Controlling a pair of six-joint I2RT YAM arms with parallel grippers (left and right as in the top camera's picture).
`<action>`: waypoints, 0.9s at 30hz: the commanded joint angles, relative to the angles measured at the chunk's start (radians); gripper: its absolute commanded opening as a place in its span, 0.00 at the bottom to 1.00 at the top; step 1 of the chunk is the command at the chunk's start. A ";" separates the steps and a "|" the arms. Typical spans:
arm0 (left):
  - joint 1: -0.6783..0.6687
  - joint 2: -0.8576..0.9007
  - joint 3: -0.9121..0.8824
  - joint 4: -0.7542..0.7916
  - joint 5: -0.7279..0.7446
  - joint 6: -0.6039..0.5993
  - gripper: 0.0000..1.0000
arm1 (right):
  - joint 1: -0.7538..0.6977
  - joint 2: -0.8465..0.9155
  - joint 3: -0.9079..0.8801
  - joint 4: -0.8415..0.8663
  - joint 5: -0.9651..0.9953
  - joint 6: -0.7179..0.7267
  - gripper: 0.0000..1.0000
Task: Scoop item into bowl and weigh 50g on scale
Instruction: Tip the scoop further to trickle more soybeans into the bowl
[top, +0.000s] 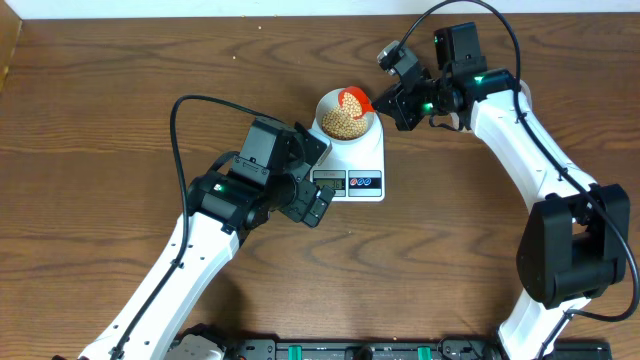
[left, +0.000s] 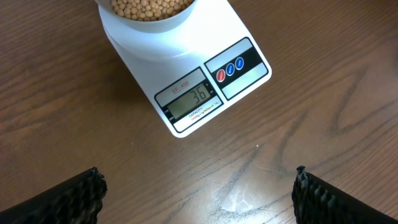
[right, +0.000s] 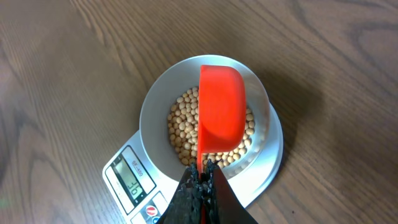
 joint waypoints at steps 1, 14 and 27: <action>0.005 0.002 0.002 0.000 0.005 0.017 0.98 | 0.003 -0.019 0.017 0.003 -0.005 -0.041 0.01; 0.005 0.002 0.002 0.000 0.005 0.017 0.98 | 0.002 -0.019 0.017 0.003 -0.005 -0.095 0.01; 0.005 0.002 0.002 0.000 0.005 0.017 0.98 | 0.003 -0.019 0.017 0.003 -0.005 -0.154 0.01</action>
